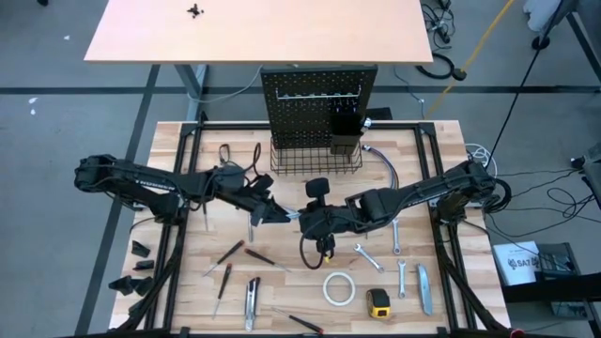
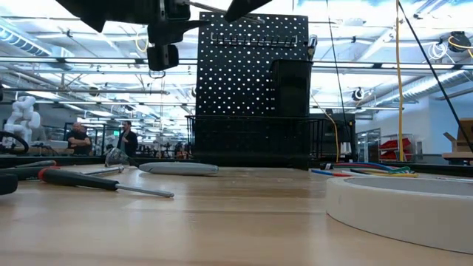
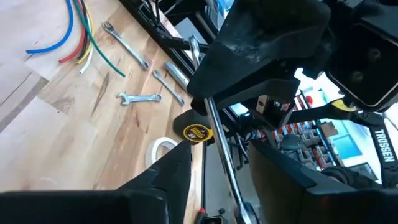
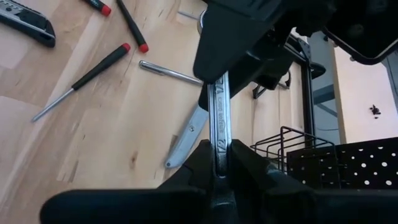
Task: Hang tools onto peg board
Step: Put the wrench into the black bin on the pegboard
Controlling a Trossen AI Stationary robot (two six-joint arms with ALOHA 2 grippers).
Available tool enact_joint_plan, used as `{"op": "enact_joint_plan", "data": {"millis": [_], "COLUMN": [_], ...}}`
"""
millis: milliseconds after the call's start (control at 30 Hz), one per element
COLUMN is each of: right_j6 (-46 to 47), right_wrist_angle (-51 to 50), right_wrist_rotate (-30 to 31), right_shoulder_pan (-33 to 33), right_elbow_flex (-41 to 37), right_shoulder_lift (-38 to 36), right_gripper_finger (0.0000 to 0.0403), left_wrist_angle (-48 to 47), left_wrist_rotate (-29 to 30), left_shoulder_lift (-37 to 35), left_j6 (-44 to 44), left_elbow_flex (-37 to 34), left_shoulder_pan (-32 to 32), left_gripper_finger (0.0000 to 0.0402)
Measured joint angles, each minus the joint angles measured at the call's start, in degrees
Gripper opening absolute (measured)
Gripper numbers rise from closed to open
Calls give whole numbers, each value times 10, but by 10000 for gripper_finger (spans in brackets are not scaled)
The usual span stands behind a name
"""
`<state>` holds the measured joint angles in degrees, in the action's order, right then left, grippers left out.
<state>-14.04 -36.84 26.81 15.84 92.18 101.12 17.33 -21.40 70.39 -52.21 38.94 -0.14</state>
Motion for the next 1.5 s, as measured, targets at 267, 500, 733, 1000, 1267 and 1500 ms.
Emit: {"op": "enact_joint_plan", "data": {"millis": [267,500,733,1000,1267,1500], "right_j6": [9,16,17,45,151,157], "right_wrist_angle": [-7,-10,23,-13,-179,28], "right_wrist_rotate": [-1,1,-21,-17,-12,34], "right_shoulder_pan": [0,0,0,8,35,47], "right_elbow_flex": [0,0,-1,113,274,136], "right_shoulder_lift": [1,2,2,-7,-50,-160], "right_gripper_finger": [29,29,87,231,250,228], "left_wrist_angle": [-22,-25,-27,-36,-30,-41], "left_wrist_rotate": [19,14,18,49,100,187], "left_shoulder_lift": [1,2,2,0,-125,-252], "left_j6": [20,30,33,40,86,200], "left_elbow_flex": [0,1,1,0,6,56], "left_shoulder_pan": [0,0,0,18,59,63], "left_gripper_finger": [109,17,11,11,11,11]}}
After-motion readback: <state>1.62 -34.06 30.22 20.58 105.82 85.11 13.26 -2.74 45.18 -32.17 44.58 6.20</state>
